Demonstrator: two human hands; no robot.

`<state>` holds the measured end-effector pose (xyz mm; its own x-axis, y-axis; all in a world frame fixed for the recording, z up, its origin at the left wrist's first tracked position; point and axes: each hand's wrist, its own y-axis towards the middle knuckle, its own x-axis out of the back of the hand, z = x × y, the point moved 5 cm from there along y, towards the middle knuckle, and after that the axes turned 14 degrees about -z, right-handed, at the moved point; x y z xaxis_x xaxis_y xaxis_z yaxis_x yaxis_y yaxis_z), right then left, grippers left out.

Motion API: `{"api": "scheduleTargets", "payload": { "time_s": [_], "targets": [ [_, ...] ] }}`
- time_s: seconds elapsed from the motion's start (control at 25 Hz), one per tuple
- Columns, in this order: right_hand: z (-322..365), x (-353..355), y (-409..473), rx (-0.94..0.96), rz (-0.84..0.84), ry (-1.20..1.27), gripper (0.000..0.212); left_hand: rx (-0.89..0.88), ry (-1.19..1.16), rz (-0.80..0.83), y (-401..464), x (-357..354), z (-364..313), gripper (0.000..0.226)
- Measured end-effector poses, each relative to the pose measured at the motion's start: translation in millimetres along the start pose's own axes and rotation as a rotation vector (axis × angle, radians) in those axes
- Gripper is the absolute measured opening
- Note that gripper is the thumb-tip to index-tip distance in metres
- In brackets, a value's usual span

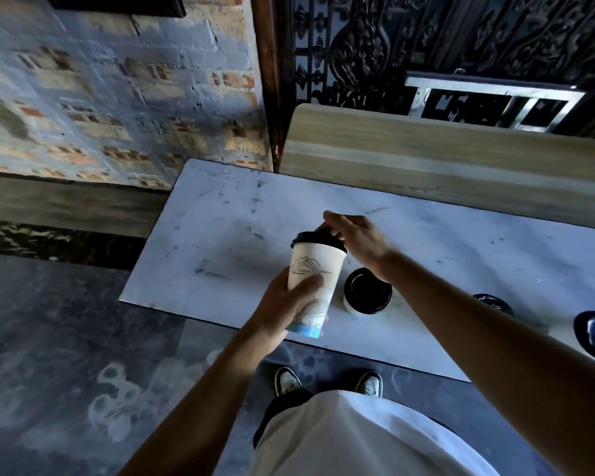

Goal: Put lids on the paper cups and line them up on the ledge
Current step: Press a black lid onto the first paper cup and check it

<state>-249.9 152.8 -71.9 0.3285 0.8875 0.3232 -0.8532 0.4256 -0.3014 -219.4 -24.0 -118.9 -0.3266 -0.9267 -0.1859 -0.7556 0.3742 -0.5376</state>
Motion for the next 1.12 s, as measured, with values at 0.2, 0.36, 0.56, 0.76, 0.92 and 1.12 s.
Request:
{"api": "scheduleTargets", "payload": {
  "time_s": [0.2,0.36,0.56,0.76,0.92,1.12],
  "targets": [
    [-0.6,5.4,-8.3,-0.063,0.225,0.067,0.017,0.065,0.039,0.160,-8.3,-22.5,0.1,0.047],
    [-4.8,2.7,-18.1,-0.199,0.407,0.261,0.038,0.116,0.057,0.155,-8.6,-24.7,-5.9,0.051],
    [-7.7,3.4,-16.3,-0.153,0.443,0.237,0.037,0.122,0.045,0.138,-9.2,-30.4,-5.9,0.044],
    [-9.2,7.4,-17.7,-0.055,0.379,0.295,0.033,0.130,0.082,0.110,-5.0,-33.6,-5.4,0.042],
    [-18.2,6.4,-24.1,-0.027,0.344,0.321,0.032,0.141,0.057,0.093,-10.2,-36.7,1.5,0.042],
    [-25.9,8.5,-23.4,-0.106,0.370,0.317,0.034,0.167,0.013,0.078,-11.3,-42.7,5.8,0.047]
  ]
}}
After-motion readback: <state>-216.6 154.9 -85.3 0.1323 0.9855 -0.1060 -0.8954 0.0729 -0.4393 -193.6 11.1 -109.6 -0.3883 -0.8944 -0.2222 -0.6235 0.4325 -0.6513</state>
